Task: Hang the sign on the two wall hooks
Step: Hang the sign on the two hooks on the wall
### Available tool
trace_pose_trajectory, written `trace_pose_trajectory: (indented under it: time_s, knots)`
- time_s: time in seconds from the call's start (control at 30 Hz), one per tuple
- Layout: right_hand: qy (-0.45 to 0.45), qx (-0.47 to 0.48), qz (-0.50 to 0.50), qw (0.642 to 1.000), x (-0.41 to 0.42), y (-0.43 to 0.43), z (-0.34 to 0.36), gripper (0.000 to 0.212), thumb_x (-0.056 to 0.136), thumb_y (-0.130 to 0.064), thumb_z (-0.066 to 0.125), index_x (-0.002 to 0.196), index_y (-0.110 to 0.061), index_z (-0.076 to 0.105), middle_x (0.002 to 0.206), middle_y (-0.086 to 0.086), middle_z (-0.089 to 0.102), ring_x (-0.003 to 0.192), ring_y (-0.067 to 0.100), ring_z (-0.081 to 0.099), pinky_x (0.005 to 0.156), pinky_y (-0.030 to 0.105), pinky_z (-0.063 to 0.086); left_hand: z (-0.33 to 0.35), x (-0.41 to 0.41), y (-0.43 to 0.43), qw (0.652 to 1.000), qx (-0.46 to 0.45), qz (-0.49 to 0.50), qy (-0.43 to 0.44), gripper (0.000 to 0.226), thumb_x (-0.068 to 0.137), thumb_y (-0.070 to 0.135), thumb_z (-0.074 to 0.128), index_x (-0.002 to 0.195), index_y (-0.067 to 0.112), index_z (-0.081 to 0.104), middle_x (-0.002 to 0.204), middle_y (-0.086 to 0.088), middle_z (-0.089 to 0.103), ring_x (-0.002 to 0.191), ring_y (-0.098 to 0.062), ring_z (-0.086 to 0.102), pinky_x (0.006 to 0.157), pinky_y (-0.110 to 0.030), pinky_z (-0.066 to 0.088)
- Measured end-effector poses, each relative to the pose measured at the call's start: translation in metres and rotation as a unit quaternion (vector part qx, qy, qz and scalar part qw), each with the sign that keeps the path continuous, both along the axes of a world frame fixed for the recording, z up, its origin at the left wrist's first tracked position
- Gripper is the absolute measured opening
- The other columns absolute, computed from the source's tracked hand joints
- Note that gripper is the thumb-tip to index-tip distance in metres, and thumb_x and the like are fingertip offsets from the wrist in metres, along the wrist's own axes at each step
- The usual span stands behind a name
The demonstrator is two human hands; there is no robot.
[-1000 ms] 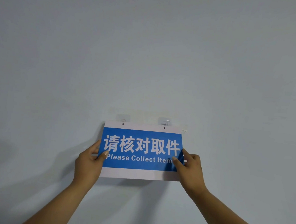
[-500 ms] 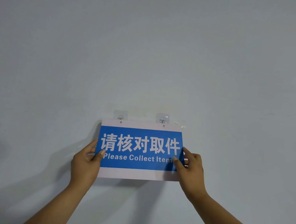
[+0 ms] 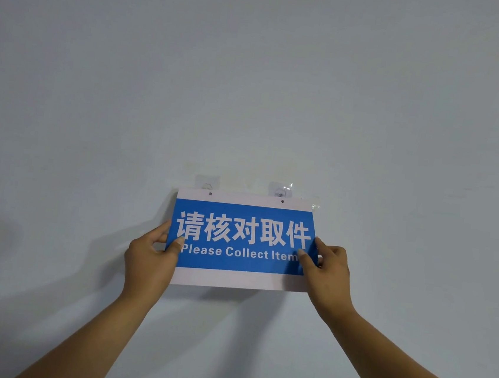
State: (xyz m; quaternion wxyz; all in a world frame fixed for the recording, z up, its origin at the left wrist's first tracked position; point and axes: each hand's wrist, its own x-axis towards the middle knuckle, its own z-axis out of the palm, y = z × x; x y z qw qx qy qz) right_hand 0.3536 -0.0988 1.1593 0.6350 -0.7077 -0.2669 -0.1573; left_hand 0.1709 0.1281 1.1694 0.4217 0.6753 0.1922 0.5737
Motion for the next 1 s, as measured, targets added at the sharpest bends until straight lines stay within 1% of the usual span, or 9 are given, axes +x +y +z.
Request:
trace_pose_trajectory:
  time_s: [0.13,0.23,0.37,0.47,0.6,0.73,0.8,0.87,1.0]
  knots:
    - [0.004,-0.011,-0.003,1.000,-0.001,0.003,-0.008,0.050,0.095,-0.035,0.062,0.141,-0.021,0.049,0.122,-0.003,0.042,0.112,0.019,0.055,0.089,0.037,0.054,-0.005,0.000,-0.001,1.000,0.002,0.006,0.002,0.042,0.095,0.016,0.068,0.136,0.019,0.065,0.108,0.001,0.071,0.075,-0.002,0.064,0.057,-0.013,0.045]
    - [0.001,-0.012,-0.006,1.000,0.000,0.005,-0.010,0.049,0.095,-0.035,0.061,0.141,-0.025,0.049,0.122,-0.003,0.043,0.112,0.019,0.055,0.092,0.040,0.055,-0.010,-0.001,0.001,1.000,0.005,0.001,0.004,0.044,0.095,0.019,0.068,0.139,0.020,0.063,0.114,-0.002,0.073,0.077,-0.007,0.065,0.055,-0.010,0.046]
    - [-0.005,-0.015,-0.008,1.000,0.005,0.008,-0.015,0.049,0.094,-0.035,0.062,0.141,-0.026,0.050,0.120,-0.002,0.044,0.108,0.019,0.055,0.092,0.040,0.055,-0.016,-0.003,0.000,1.000,0.001,-0.006,0.000,0.044,0.095,0.021,0.068,0.138,0.022,0.063,0.108,-0.002,0.074,0.076,0.001,0.065,0.050,-0.005,0.046]
    - [-0.006,-0.021,-0.003,1.000,0.008,0.011,-0.018,0.053,0.093,-0.037,0.063,0.143,-0.026,0.048,0.121,-0.001,0.044,0.108,0.020,0.056,0.092,0.041,0.055,-0.011,-0.004,0.000,1.000,0.006,-0.007,-0.007,0.043,0.096,0.018,0.067,0.138,0.021,0.064,0.107,-0.003,0.075,0.075,0.001,0.066,0.053,-0.001,0.046]
    - [-0.005,-0.022,-0.001,1.000,0.007,0.017,-0.019,0.057,0.093,-0.036,0.064,0.146,-0.024,0.046,0.121,-0.003,0.044,0.108,0.020,0.055,0.091,0.043,0.054,0.003,-0.002,0.010,1.000,0.011,-0.001,-0.001,0.042,0.097,0.018,0.066,0.139,0.021,0.063,0.106,0.003,0.072,0.075,0.008,0.061,0.050,-0.004,0.046]
    - [-0.027,-0.036,0.001,0.999,0.006,0.017,-0.021,0.057,0.092,-0.037,0.065,0.145,-0.025,0.046,0.120,-0.002,0.046,0.107,0.021,0.057,0.091,0.043,0.055,0.008,-0.003,0.019,1.000,0.002,-0.013,0.015,0.044,0.096,0.020,0.067,0.140,0.022,0.061,0.106,0.004,0.072,0.081,-0.003,0.068,0.056,-0.012,0.049]
    - [-0.038,-0.034,-0.002,0.999,0.007,0.014,-0.021,0.055,0.093,-0.037,0.064,0.144,-0.026,0.046,0.120,-0.001,0.047,0.107,0.020,0.057,0.093,0.043,0.055,0.003,-0.002,0.019,1.000,-0.005,-0.012,0.018,0.045,0.095,0.018,0.068,0.140,0.021,0.061,0.102,0.006,0.071,0.078,-0.001,0.067,0.054,-0.008,0.047]
    - [-0.050,-0.029,-0.009,0.998,0.007,0.010,-0.019,0.051,0.094,-0.035,0.062,0.142,-0.027,0.048,0.118,0.000,0.047,0.106,0.019,0.056,0.093,0.041,0.053,-0.005,0.000,0.016,1.000,-0.010,-0.008,0.023,0.046,0.095,0.018,0.069,0.140,0.019,0.061,0.110,0.001,0.075,0.073,0.002,0.063,0.053,-0.004,0.044]
    - [-0.057,-0.040,-0.011,0.998,0.008,0.006,-0.017,0.050,0.094,-0.035,0.062,0.142,-0.027,0.048,0.116,0.000,0.047,0.106,0.020,0.055,0.093,0.044,0.054,-0.017,0.006,0.014,1.000,-0.015,0.000,0.016,0.046,0.095,0.020,0.069,0.141,0.019,0.061,0.122,-0.004,0.075,0.079,-0.004,0.064,0.054,-0.006,0.045]
